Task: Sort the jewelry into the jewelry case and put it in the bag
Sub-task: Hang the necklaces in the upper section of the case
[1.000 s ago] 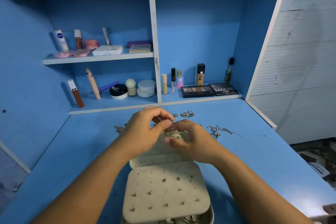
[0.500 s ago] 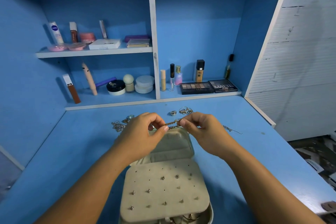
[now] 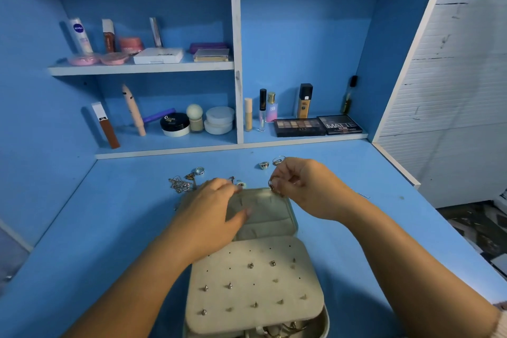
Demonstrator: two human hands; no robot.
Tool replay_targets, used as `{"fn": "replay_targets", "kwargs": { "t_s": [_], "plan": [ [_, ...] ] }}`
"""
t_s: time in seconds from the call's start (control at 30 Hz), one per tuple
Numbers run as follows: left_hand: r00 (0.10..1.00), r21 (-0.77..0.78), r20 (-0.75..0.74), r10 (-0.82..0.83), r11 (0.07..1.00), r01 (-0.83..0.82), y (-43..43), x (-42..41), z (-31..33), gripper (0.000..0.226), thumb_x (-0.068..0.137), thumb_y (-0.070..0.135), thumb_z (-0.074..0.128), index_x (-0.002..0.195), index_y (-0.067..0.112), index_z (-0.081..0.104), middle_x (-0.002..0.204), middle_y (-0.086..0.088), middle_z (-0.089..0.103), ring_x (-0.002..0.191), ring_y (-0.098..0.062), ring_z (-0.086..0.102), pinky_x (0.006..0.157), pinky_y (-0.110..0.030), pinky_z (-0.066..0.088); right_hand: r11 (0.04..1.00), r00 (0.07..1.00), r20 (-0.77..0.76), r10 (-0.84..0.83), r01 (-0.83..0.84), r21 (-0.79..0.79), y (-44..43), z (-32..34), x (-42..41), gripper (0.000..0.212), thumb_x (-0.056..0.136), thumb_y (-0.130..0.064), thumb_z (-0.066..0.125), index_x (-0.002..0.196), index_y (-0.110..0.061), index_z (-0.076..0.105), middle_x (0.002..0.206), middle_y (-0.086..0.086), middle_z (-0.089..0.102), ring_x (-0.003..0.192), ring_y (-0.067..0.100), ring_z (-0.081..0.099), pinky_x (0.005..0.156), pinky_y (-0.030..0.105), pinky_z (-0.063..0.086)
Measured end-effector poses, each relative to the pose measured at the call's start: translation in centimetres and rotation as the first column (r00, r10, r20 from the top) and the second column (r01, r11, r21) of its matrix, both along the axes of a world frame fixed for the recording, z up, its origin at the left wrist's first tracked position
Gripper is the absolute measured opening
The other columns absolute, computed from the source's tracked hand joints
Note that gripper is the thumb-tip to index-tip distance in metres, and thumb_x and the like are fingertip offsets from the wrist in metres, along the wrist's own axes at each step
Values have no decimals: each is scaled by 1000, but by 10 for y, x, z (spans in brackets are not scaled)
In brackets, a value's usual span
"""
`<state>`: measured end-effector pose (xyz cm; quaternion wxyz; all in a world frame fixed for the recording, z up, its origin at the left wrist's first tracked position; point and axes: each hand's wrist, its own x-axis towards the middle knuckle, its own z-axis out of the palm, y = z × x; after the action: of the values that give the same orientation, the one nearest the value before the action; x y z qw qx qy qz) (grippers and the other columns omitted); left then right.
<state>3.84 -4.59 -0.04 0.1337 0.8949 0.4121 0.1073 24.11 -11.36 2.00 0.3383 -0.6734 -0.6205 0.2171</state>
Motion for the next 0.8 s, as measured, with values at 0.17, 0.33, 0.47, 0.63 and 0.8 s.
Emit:
{"fn": "replay_targets", "kwargs": {
  "t_s": [0.17, 0.33, 0.47, 0.63, 0.8],
  "plan": [
    [1000, -152, 19, 12, 988, -9, -3, -9, -13, 67, 90, 62, 44, 148, 31, 32, 158, 17, 15, 145, -10, 17, 119, -41, 20, 982, 996, -16, 92, -94, -165, 4, 8, 6, 8, 91, -25, 61, 85, -26, 66, 78, -11, 70, 77, 3, 64, 77, 22, 53],
    [989, -178, 144, 22, 984, 3, 0, -12, -25, 62, 91, 57, 49, 146, 31, 37, 157, 22, 13, 146, -2, 2, 119, -33, 12, 969, 983, 163, 83, -41, -243, 13, -2, 3, 10, 91, -31, 60, 87, -23, 66, 73, -11, 63, 60, 3, 53, 58, 17, 45],
    [980, -179, 198, 24, 984, 12, 2, -14, -31, 58, 91, 53, 51, 144, 29, 42, 156, 21, 16, 146, 0, 3, 119, -32, 13, 976, 971, 238, 36, 17, -217, 16, -3, 3, 15, 92, -32, 58, 91, -19, 67, 75, -10, 64, 64, 6, 54, 58, 20, 44],
    [981, -197, 192, 34, 980, 4, 1, -14, -31, 57, 92, 52, 51, 143, 30, 43, 157, 21, 15, 146, -3, 6, 119, -39, 22, 984, 972, 235, 5, 37, -176, 15, -1, 5, 12, 92, -29, 59, 91, -21, 68, 81, -8, 66, 70, 7, 58, 62, 21, 49],
    [982, -213, 182, 46, 977, -7, 0, -12, -28, 58, 90, 52, 54, 142, 28, 45, 155, 20, 19, 132, -17, 39, 108, -41, 39, 994, 992, 128, -11, 25, -107, 13, 6, 1, 12, 91, -27, 60, 82, -25, 67, 66, -15, 58, 55, -8, 50, 50, 5, 38]
  ]
}}
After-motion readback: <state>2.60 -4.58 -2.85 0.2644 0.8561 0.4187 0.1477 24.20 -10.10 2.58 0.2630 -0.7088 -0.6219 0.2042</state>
